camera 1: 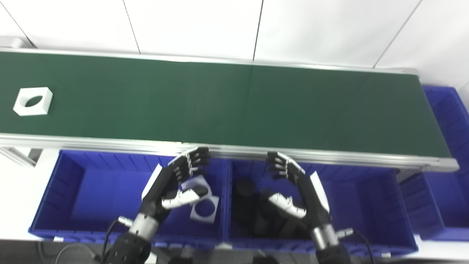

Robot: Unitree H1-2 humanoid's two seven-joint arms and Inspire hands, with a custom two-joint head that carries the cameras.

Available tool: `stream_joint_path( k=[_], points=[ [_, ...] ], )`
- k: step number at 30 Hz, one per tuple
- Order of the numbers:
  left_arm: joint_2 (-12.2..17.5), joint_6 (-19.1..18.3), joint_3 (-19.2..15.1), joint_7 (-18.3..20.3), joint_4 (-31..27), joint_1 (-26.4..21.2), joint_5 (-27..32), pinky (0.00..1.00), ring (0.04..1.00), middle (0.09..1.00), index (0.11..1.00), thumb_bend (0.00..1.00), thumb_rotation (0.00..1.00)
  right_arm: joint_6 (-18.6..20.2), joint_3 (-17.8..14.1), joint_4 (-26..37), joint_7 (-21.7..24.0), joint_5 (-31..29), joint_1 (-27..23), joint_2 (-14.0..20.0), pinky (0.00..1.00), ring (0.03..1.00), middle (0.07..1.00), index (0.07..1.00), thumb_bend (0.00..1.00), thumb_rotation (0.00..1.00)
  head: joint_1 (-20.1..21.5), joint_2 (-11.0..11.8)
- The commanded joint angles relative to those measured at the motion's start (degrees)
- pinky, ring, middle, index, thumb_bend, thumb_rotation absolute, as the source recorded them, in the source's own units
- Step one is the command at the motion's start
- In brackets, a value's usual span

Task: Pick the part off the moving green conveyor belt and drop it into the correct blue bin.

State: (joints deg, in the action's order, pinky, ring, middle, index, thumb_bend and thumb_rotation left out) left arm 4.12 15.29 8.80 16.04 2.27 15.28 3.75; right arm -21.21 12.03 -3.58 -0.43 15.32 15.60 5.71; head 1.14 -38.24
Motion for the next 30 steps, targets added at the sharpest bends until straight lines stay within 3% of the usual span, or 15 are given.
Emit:
stream_joint_path(
  k=[1,6,30],
  points=[
    [0.29,2.35,0.19,-0.25,-0.85,-0.68,-0.38,0.69,0.777,0.803,0.801,0.85,0.45,-3.67,-0.01,0.66,-0.78,0.14,-0.68,-0.51,0.62,0.713,0.773,0.808,0.6,0.58,0.11,1.27],
    [0.41,2.41,0.12,-0.21,-0.32,-0.64,-0.35,0.68,0.779,0.806,0.797,0.87,0.48,-4.77,0.06,-0.83,-1.2,0.19,-0.86,-0.79,0.62,0.716,0.776,0.804,0.58,0.55,0.36,2.65],
    [0.95,2.28,0.12,0.3,-0.68,-0.81,0.31,0.68,0.783,0.818,0.816,0.83,0.45,-4.61,-0.04,-0.45,-1.05,0.05,-0.72,-1.16,0.63,0.721,0.775,0.812,0.57,0.52,1.02,1.51]
  ],
)
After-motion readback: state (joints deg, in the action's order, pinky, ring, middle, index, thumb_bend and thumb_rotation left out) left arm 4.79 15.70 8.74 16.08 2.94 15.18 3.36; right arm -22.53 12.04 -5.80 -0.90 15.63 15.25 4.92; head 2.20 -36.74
